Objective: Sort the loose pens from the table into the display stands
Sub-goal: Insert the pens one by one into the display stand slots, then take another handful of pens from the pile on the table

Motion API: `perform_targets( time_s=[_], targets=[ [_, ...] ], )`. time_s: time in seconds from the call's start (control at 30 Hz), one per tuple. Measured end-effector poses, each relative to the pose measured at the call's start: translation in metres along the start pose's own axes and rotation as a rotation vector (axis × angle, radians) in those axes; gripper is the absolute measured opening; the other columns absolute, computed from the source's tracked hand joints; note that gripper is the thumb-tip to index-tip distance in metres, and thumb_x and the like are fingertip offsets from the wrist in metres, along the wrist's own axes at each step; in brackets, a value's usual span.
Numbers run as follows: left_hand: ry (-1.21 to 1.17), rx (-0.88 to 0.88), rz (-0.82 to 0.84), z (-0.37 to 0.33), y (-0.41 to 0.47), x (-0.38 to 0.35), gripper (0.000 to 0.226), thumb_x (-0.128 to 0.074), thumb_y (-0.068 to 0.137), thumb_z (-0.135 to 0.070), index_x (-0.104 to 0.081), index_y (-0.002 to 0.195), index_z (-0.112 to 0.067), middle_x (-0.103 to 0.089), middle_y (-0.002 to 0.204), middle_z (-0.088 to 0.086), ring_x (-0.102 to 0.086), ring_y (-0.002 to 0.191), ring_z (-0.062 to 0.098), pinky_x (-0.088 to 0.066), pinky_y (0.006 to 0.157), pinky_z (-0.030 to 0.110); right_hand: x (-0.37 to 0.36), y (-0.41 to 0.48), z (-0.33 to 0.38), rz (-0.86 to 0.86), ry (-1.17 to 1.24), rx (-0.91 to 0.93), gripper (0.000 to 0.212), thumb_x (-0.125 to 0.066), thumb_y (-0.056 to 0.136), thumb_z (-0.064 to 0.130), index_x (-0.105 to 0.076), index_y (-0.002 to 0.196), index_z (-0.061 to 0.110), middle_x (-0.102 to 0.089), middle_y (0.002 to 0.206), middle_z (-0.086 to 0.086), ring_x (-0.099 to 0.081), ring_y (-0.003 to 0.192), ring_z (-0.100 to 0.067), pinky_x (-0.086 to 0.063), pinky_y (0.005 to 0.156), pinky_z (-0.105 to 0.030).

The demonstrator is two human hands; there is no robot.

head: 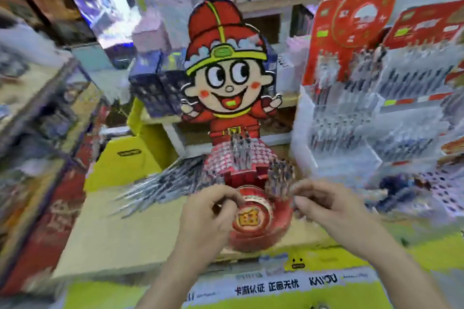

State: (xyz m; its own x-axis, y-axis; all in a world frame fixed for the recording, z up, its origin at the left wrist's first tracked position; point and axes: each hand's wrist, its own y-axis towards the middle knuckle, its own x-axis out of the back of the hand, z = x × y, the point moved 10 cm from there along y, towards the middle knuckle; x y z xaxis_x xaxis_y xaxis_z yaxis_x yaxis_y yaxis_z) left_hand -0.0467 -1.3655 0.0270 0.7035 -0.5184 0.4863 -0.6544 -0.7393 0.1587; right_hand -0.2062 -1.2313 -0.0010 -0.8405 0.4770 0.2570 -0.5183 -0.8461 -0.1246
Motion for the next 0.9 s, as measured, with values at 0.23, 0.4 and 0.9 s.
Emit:
perform_targets(
  time_s=[0.23, 0.4, 0.9],
  targets=[
    [0.215, 0.269, -0.151, 0.120, -0.028, 0.094, 0.038, -0.057, 0.084, 0.000, -0.066, 0.077, -0.036, -0.066, 0.074, -0.022, -0.058, 0.074, -0.005, -0.039, 0.063, 0.013, -0.160, 0.035, -0.007, 0.319, -0.125, -0.052, 0.030, -0.062, 0.093, 0.011, -0.064, 0.112, 0.034, -0.070, 0.109, 0.015, -0.063, 0.105, 0.000, -0.049, 0.096, -0.026],
    [0.445, 0.398, -0.078, 0.177, -0.033, 0.107, 0.031, -0.057, 0.092, -0.018, -0.062, 0.122, -0.024, -0.063, 0.116, -0.008, -0.054, 0.107, 0.010, -0.043, 0.086, 0.024, -0.245, 0.050, -0.047, 0.483, 0.001, -0.293, 0.057, -0.057, 0.097, 0.021, -0.034, 0.149, 0.025, -0.044, 0.143, 0.001, -0.049, 0.124, -0.011, -0.045, 0.106, -0.039],
    [0.833, 0.194, 0.330, 0.360, 0.067, 0.158, 0.092, -0.068, 0.082, -0.044, -0.017, 0.151, -0.011, -0.017, 0.159, 0.009, -0.014, 0.145, 0.028, -0.019, 0.115, 0.037, -0.328, 0.151, -0.140, -0.173, -0.226, -0.704, 0.057, -0.065, 0.087, 0.019, -0.038, 0.134, 0.001, -0.054, 0.124, -0.019, -0.057, 0.098, -0.031, -0.043, 0.074, -0.032]
  ],
)
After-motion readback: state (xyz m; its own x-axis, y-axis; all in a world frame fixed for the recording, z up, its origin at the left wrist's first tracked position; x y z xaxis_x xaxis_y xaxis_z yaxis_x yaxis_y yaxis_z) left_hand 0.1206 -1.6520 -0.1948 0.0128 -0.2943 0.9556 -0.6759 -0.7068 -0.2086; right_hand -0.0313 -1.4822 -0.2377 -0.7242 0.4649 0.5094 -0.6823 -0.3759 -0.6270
